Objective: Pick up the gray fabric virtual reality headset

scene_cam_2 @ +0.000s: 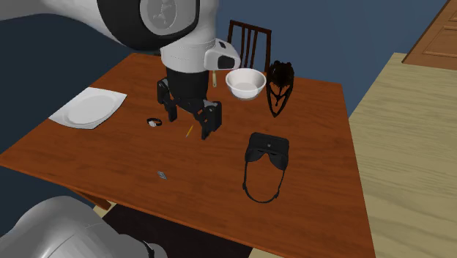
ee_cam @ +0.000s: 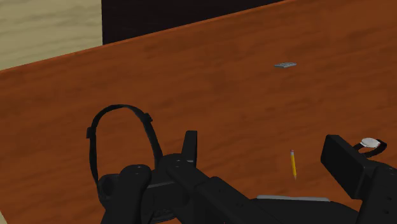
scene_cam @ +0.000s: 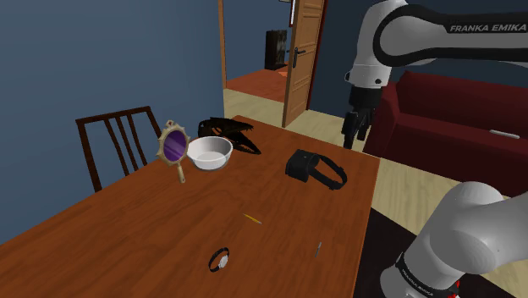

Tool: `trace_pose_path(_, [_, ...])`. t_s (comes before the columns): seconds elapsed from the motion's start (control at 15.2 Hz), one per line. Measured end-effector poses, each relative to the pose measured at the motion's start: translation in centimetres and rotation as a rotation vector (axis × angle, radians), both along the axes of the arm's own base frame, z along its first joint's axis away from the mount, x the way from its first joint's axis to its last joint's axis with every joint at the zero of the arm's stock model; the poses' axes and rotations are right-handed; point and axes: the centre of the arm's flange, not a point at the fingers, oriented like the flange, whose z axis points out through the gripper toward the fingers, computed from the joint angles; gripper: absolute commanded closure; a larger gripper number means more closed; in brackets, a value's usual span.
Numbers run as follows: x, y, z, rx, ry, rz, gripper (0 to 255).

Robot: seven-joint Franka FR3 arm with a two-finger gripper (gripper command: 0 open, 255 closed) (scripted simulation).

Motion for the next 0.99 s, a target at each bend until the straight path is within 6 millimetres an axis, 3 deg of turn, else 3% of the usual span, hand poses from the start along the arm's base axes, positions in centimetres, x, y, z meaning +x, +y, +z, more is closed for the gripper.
trace_pose_path(0.13, [0.4, -0.3, -0.5, 0.003, -0.001, 0.006, 0])
trace_pose_path(0.4, [2.1, -2.7, -3.7, 0.029, -0.012, 0.054, 0])
trace_pose_path(0.99, [8.0, -8.4, -13.2, 0.091, -0.042, 0.175, 0])
